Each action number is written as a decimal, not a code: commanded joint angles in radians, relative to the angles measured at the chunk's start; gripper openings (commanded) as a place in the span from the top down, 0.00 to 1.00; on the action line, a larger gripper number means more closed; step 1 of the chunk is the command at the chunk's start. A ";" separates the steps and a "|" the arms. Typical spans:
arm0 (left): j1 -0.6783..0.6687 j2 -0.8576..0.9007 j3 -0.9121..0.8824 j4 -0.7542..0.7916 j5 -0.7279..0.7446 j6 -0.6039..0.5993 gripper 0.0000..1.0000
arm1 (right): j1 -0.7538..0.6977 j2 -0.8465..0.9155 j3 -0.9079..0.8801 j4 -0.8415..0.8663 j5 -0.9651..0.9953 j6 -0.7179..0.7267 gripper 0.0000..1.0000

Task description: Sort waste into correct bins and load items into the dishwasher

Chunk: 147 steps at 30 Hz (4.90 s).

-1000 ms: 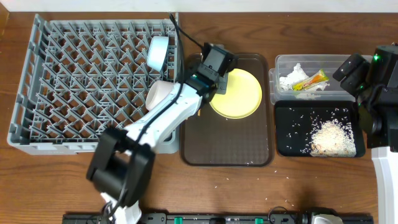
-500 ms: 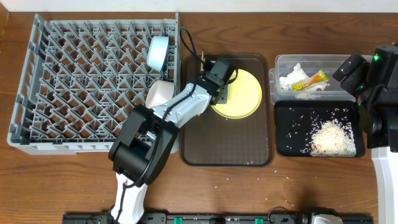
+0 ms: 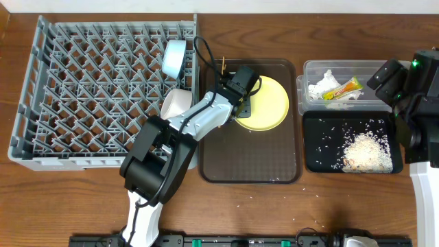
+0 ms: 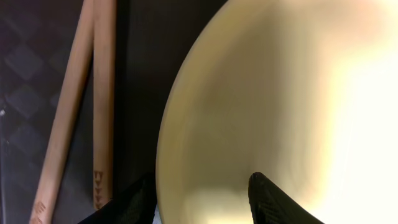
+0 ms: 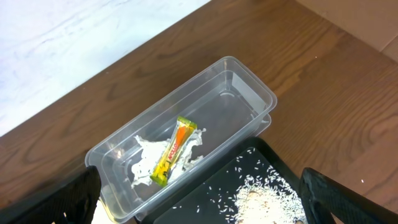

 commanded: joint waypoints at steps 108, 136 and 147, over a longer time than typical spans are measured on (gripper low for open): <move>0.037 -0.136 -0.004 -0.040 0.303 -0.383 0.93 | -0.004 0.003 -0.003 -0.047 0.006 0.015 0.01; 0.289 -0.573 -0.004 -0.190 -0.398 0.124 0.93 | -0.004 0.003 -0.003 -0.047 0.006 0.015 0.01; 0.406 -0.571 -0.004 -0.074 -0.647 0.381 0.93 | -0.004 0.003 -0.003 -0.049 0.006 0.015 0.01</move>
